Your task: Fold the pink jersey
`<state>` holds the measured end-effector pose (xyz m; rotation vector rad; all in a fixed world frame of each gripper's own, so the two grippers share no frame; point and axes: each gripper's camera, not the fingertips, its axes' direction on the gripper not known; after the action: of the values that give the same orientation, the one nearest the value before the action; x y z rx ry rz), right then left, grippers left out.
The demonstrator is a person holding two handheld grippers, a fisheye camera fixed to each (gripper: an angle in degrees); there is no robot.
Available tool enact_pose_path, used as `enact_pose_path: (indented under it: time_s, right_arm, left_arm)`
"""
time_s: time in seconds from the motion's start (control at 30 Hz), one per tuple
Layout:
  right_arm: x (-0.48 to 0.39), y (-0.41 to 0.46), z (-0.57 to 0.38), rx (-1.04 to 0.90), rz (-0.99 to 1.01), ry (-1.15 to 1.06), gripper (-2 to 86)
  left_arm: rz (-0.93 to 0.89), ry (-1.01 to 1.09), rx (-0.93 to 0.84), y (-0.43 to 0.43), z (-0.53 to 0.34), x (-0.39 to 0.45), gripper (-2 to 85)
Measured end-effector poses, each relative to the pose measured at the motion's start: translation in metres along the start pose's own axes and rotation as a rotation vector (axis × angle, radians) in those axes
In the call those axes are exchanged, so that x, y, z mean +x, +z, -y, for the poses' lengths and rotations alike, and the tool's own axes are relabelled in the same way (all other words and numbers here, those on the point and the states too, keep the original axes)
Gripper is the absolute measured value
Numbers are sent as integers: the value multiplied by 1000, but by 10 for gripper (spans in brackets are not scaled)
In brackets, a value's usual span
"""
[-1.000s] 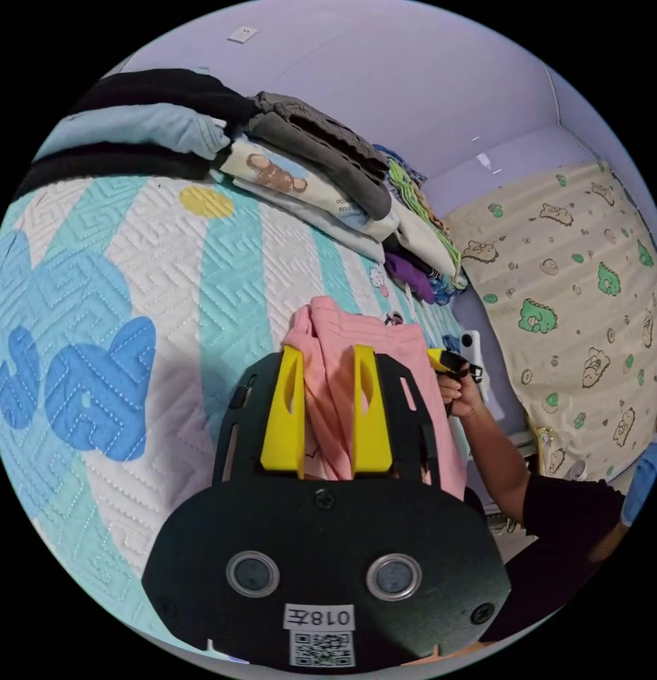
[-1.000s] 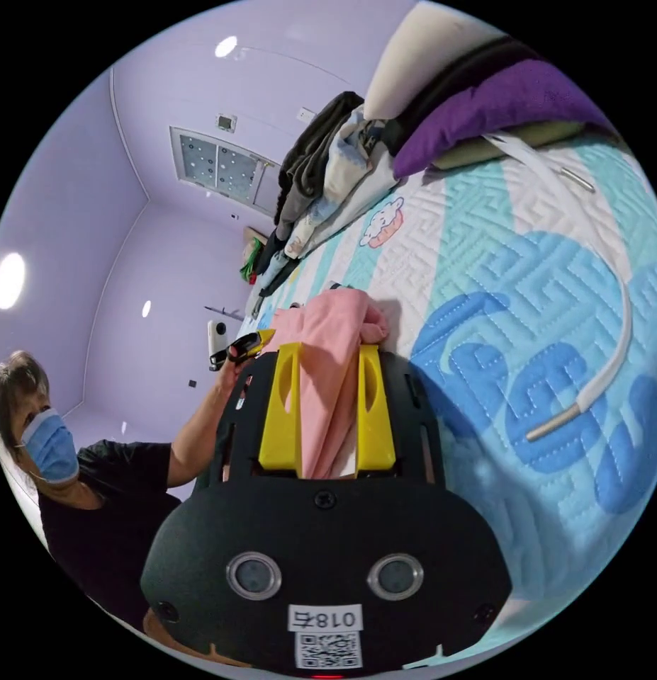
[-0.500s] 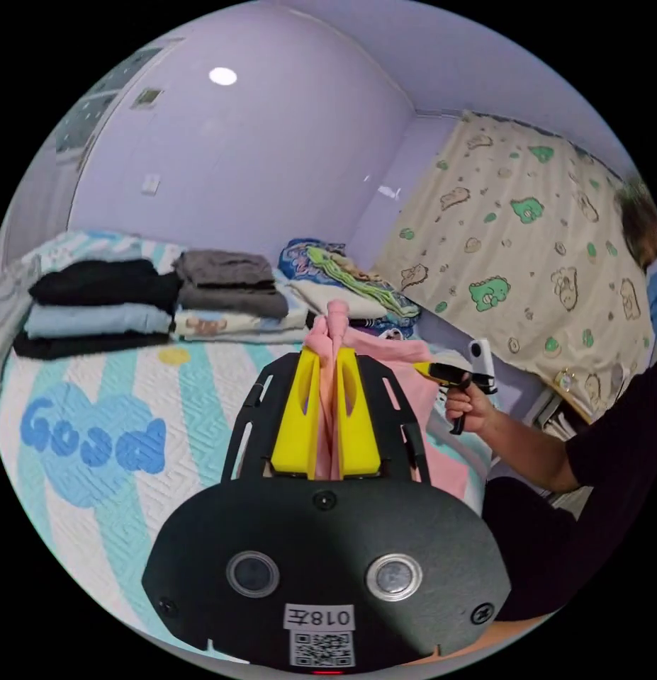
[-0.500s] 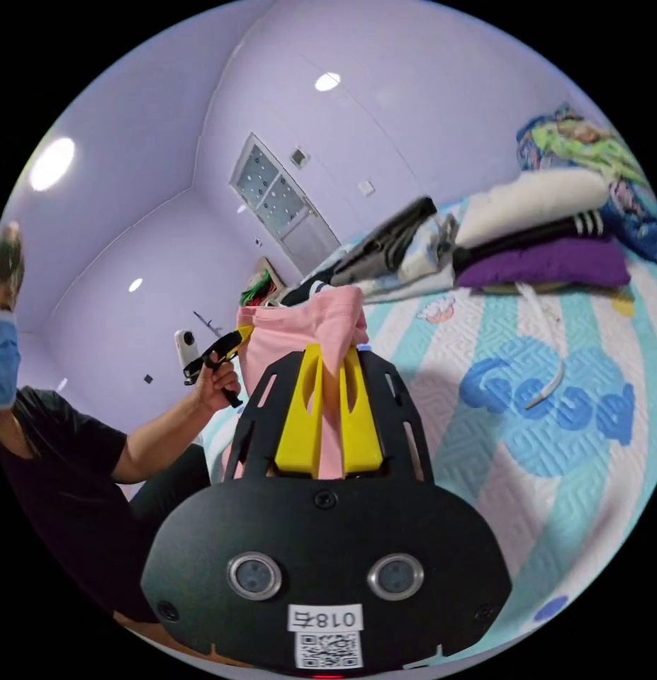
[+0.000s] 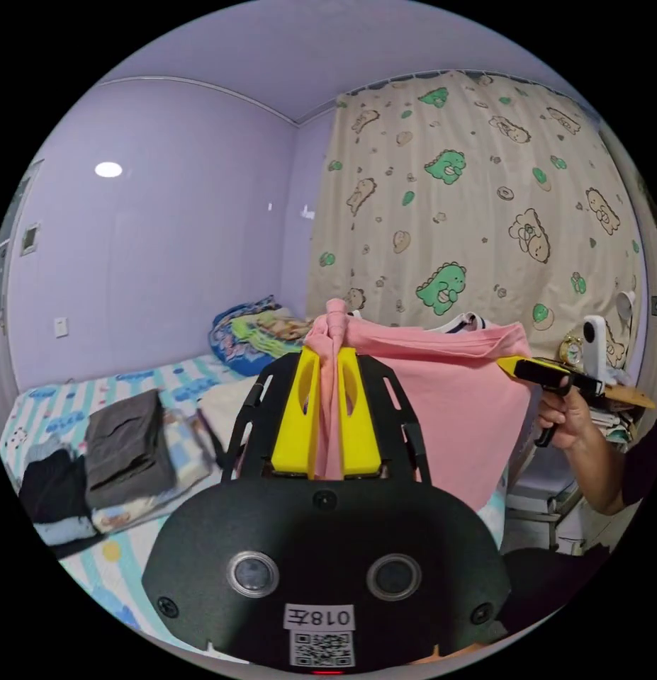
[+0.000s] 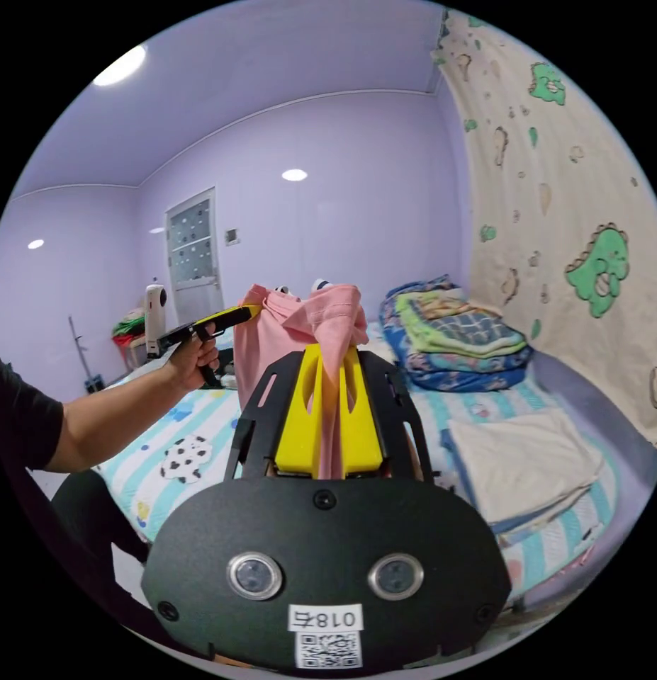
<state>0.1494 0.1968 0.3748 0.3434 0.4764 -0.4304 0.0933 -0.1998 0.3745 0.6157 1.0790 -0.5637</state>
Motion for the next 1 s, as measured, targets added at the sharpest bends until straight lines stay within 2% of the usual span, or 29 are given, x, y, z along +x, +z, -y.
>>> enact_pose_path:
  time_s: [0.3, 0.47, 0.6, 0.83, 0.9, 0.93, 1.0]
  right_arm:
    - [127, -34, -42, 9, -291, 132, 25]
    - [196, -29, -83, 7, -462, 231, 25]
    - [249, -10, -128, -64, -562, 315, 26]
    - [289, 24, -177, -167, -732, 303, 34]
    - [304, 37, -190, -221, -773, 337, 40]
    - [316, 44, -200, -259, -772, 374, 44]
    - [332, 43, -212, -269, -741, 445, 55]
  left_arm:
    - [-201, 5, -74, 265, 150, 97, 42]
    - [-237, 60, -166, 399, 190, 166, 41]
    - [-236, 76, -242, 489, 180, 210, 41]
    - [-263, -17, -331, 582, 153, 221, 66]
    - [-281, -129, -485, 623, 136, 207, 129]
    - [-287, -170, -505, 628, 131, 199, 148]
    - [-315, -354, -429, 619, 114, 153, 154]
